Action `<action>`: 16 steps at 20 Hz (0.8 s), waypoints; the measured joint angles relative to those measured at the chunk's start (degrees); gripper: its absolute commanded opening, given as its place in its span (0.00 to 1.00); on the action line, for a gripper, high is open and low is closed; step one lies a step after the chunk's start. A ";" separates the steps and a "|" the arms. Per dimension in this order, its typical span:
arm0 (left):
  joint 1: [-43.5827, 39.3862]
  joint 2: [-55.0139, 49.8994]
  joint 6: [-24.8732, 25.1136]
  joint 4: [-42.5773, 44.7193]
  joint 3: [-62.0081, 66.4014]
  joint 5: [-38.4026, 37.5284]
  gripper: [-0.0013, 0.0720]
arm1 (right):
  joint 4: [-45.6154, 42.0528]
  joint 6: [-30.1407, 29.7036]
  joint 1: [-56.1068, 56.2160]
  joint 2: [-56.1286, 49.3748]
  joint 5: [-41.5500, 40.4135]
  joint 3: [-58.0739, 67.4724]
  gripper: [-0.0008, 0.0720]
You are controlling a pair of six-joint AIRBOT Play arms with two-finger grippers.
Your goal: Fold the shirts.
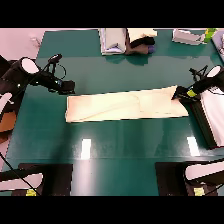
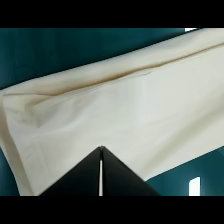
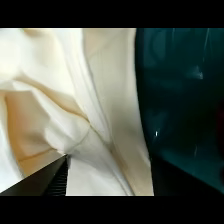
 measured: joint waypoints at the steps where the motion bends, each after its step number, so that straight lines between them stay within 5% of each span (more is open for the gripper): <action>1: 0.00 0.00 0.00 -0.13 0.00 -0.09 0.05 | 0.24 -0.09 0.22 -0.22 -0.55 -0.26 0.41; 3: 0.00 0.00 0.00 -0.52 0.00 -0.15 0.05 | 0.83 -0.13 0.44 -0.63 -0.79 -0.70 0.04; 16: -18.47 -10.97 -1.68 -2.84 8.83 9.42 0.05 | 1.40 -0.04 2.93 16.06 8.24 4.52 0.03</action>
